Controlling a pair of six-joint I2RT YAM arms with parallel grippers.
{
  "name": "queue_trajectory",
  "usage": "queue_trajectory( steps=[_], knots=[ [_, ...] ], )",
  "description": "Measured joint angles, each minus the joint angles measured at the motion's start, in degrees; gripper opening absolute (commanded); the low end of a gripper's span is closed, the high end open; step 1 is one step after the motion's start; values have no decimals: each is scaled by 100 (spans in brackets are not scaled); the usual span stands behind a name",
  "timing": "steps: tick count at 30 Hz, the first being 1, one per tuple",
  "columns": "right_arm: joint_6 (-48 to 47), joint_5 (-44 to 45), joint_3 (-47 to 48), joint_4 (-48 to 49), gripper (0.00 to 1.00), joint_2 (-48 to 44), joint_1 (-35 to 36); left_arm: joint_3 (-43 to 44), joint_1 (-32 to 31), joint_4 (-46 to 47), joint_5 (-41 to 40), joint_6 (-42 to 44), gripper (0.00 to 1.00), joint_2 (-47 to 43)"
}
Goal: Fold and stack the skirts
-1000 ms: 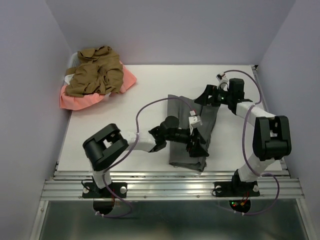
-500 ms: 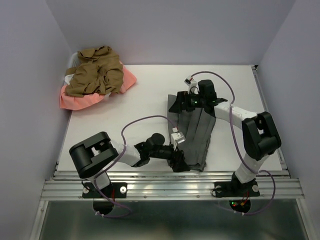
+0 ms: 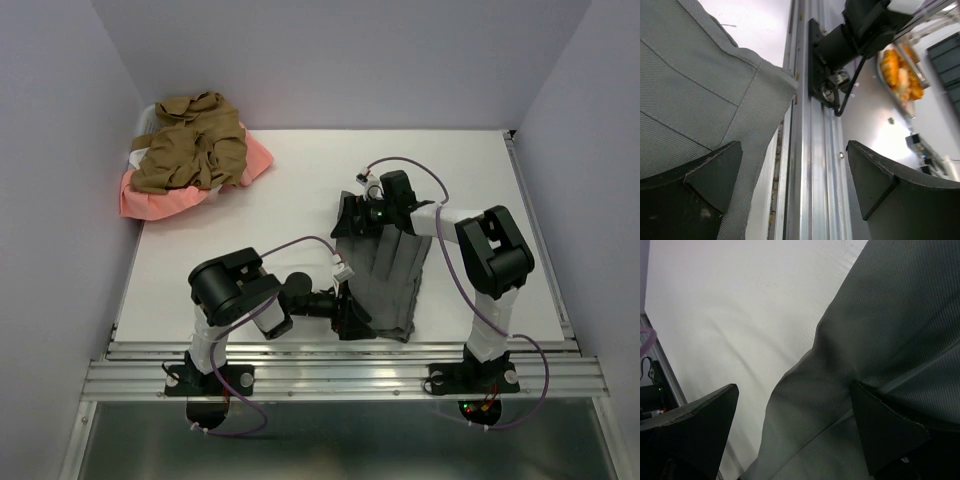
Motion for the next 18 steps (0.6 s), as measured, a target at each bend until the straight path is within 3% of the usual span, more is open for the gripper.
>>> queue_trajectory(
  steps=[5,14,18],
  knots=[
    [-11,-17,413,22,100,413,-4,-42,262,1272,291,-927,99,730],
    [-157,479,798,-157,100,588,0,-173,308,1244,186,-1244,99,470],
    [-199,590,903,-382,100,452,0,-297,299,437,166,-1163,99,-55]
  ],
)
